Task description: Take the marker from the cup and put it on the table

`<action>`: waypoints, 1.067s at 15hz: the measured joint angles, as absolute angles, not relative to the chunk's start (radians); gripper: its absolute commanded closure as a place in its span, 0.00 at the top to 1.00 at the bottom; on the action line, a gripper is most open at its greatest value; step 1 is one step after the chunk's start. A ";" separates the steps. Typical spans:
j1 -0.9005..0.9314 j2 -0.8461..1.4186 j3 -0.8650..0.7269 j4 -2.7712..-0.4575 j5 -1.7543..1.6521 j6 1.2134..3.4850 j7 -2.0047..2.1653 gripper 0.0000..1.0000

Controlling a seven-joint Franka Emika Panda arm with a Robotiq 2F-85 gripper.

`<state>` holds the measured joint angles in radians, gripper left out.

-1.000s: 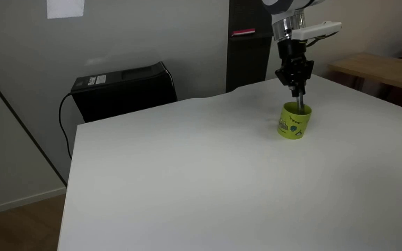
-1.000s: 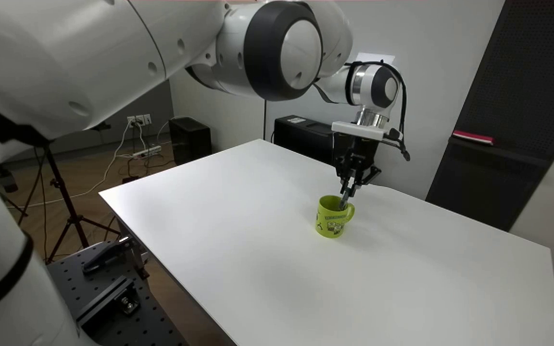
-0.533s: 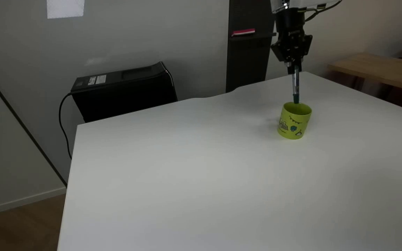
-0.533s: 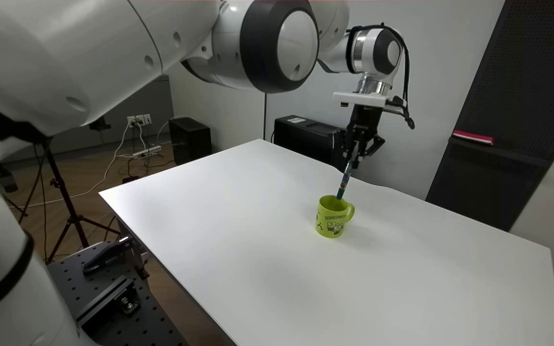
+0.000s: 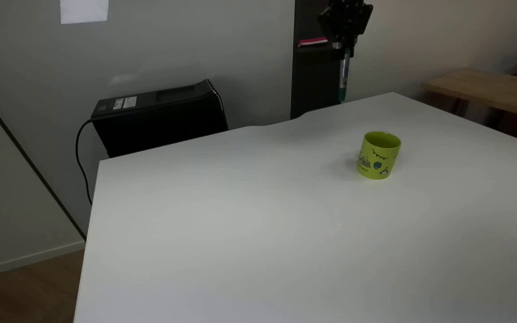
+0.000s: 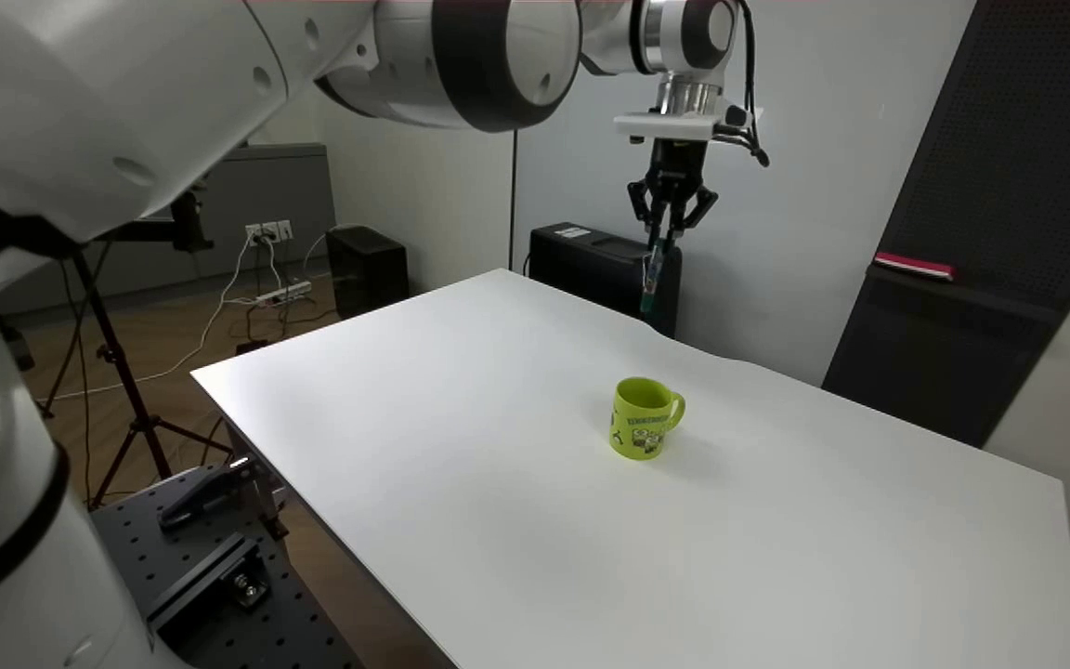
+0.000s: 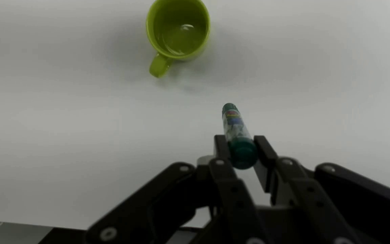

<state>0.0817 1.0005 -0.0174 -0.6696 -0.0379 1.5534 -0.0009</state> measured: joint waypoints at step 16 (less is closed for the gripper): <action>0.262 0.937 -0.012 -1.245 -0.053 2.332 0.010 0.06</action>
<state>0.2622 0.9369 -0.0118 -1.2448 -0.0529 2.3324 0.0095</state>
